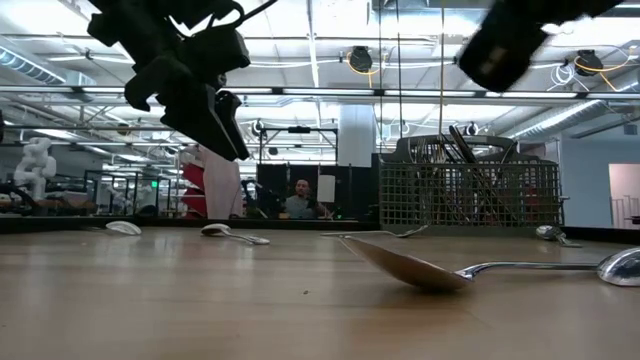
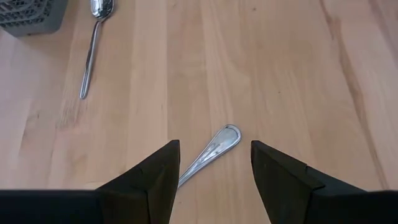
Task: Sort silverware
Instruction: Put the silver spoon into the gray utensil holder
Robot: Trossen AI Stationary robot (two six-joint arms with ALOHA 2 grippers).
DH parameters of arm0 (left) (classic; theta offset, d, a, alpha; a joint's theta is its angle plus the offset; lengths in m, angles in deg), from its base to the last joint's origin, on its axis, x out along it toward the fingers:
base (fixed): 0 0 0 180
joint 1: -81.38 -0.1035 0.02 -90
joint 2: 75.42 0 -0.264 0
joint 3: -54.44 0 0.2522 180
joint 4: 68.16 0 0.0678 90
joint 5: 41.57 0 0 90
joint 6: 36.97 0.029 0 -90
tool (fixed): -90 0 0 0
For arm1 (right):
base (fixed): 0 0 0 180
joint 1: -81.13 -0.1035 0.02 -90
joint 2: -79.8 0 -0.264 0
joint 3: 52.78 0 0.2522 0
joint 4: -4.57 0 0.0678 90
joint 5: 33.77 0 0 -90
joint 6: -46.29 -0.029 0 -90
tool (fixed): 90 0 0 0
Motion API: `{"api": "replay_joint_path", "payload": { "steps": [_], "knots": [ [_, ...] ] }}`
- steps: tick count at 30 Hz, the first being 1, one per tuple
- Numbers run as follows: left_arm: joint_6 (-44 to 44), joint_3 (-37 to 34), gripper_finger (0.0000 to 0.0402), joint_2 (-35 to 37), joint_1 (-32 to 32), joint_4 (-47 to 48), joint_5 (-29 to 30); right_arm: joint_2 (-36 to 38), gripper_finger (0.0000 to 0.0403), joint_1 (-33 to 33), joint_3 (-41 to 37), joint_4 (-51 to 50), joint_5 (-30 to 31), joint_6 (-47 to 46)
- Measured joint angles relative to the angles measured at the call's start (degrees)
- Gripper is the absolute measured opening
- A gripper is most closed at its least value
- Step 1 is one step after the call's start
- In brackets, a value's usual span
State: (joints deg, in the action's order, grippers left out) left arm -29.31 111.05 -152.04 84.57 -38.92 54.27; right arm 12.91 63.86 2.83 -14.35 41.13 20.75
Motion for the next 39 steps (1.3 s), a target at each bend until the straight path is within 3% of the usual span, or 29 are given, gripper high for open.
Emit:
{"api": "replay_joint_path", "payload": {
  "steps": [4, 11, 15, 18, 25, 39],
  "knots": [
    [0.0, 0.0, 0.0205, 0.0, 0.0, -0.02, 0.0, -0.27, 0.0139, -6.53, 0.06, -8.18, 1.61, -5.35],
    [-2.33, 0.0, 0.0205, 0.0, 0.0, -0.93, -0.02, -1.32, 0.0139, -18.5, 0.11, -17.57, 12.51, -14.02],
    [-2.73, 0.0, 0.0205, 0.02, 0.0, -2.07, -0.02, -5.27, 0.0139, -22.85, 0.11, -17.88, 19.0, -12.86],
    [-2.78, 0.0, 0.0205, 0.02, 0.0, -2.53, -0.02, -10.01, 0.0139, -23.83, 0.11, -18.27, 22.49, -10.18],
    [-2.78, 0.0, 0.0205, 0.02, 0.0, -3.18, -0.02, -18.73, 0.0139, -23.75, 0.11, -18.94, 22.97, -8.13],
    [-3.15, 0.0, 0.0205, 0.02, 0.0, -5.07, -0.02, -24.24, 0.0139, -23.9, 0.09, -13.96, 28.22, -9.15]
  ]
}}
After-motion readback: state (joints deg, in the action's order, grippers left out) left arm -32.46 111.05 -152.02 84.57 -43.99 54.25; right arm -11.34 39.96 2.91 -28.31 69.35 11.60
